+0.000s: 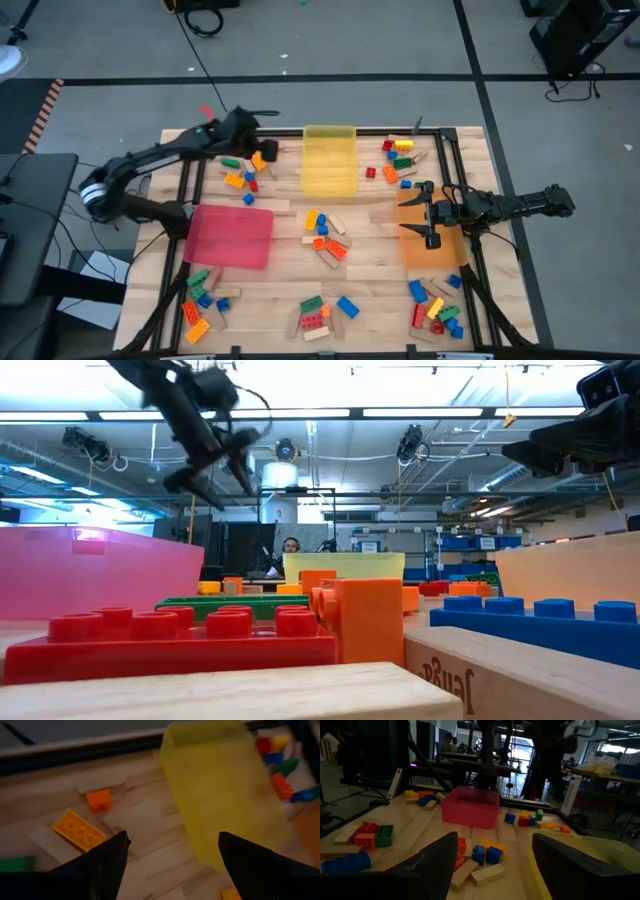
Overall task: Sort blocks by size
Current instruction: Put the wooden block into the yellow bin
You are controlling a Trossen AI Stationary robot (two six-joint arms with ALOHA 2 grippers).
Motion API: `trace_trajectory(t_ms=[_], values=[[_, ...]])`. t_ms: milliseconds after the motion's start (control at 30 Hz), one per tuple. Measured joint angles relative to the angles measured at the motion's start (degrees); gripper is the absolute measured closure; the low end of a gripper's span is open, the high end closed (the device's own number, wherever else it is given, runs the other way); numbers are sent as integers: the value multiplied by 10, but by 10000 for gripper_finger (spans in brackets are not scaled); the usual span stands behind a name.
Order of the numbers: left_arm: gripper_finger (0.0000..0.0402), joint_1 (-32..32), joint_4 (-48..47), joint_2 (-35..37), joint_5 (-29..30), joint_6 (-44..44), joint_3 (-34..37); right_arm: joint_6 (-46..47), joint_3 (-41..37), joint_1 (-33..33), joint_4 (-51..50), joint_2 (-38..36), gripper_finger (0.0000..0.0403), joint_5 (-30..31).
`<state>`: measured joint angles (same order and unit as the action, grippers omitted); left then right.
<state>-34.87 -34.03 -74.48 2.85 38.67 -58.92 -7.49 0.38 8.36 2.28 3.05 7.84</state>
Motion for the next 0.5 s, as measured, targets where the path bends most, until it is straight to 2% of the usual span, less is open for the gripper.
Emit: trace_trajectory(t_ms=[267, 500], values=[[85, 13, -2, -123, -7, 133, -20, 0, 0, 0, 0, 0, 129, 0], [85, 11, -7, -179, 2, 241, -20, 0, 0, 0, 0, 0, 133, 0]])
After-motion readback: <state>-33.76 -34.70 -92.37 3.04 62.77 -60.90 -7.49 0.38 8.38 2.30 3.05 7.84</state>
